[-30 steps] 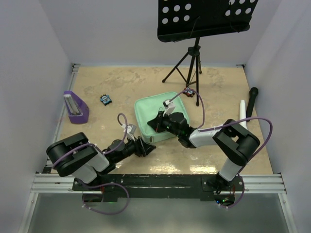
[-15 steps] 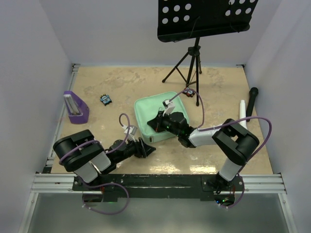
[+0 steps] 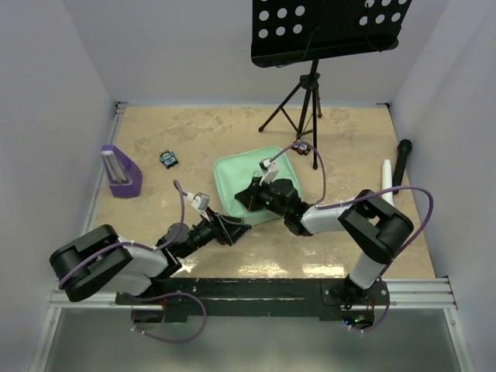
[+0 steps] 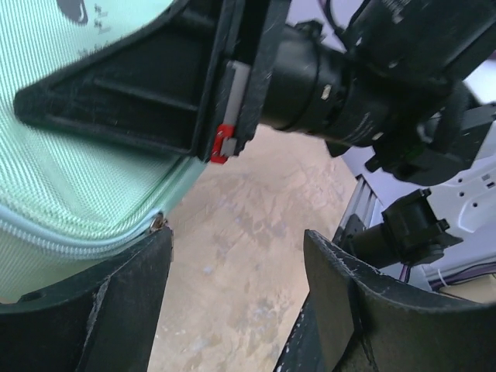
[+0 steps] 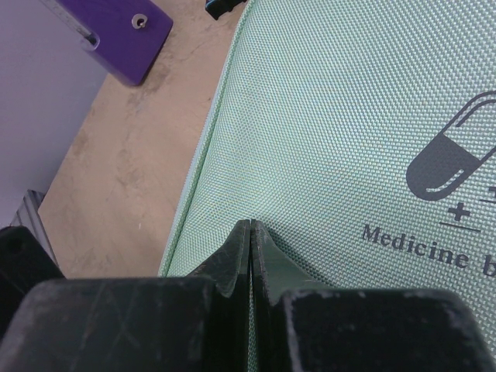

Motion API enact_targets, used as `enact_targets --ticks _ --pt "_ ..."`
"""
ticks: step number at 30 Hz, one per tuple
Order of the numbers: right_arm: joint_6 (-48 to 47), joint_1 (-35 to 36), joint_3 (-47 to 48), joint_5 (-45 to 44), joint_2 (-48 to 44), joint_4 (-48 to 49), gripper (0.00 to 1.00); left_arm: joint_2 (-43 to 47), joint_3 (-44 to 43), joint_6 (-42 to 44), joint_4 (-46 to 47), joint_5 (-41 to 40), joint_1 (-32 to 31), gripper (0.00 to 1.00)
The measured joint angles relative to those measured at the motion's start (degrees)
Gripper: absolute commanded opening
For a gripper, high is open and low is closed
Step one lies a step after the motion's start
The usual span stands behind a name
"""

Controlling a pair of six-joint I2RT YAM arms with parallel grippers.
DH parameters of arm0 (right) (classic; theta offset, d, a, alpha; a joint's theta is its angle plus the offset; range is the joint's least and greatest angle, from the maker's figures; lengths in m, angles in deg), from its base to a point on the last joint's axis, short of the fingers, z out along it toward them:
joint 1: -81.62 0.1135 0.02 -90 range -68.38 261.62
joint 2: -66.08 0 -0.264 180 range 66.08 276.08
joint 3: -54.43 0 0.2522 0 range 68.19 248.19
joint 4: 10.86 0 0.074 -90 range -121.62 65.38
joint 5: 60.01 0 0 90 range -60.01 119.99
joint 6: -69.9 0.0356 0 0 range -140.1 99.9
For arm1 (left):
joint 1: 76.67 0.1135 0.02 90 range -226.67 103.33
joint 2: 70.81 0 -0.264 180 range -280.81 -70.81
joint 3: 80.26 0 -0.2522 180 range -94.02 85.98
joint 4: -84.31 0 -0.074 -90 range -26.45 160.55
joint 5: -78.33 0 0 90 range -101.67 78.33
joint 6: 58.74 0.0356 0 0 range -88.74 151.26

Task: Organize the medicine kit
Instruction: Zip the medicine box at the center of the board.

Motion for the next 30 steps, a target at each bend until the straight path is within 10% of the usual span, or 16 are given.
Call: enact_targets --ticks 30 --pt "0.0 0.0 0.1 0.1 0.3 0.3 0.00 0.5 0.0 0.2 -0.5 -1.7 -0.4 0.74"
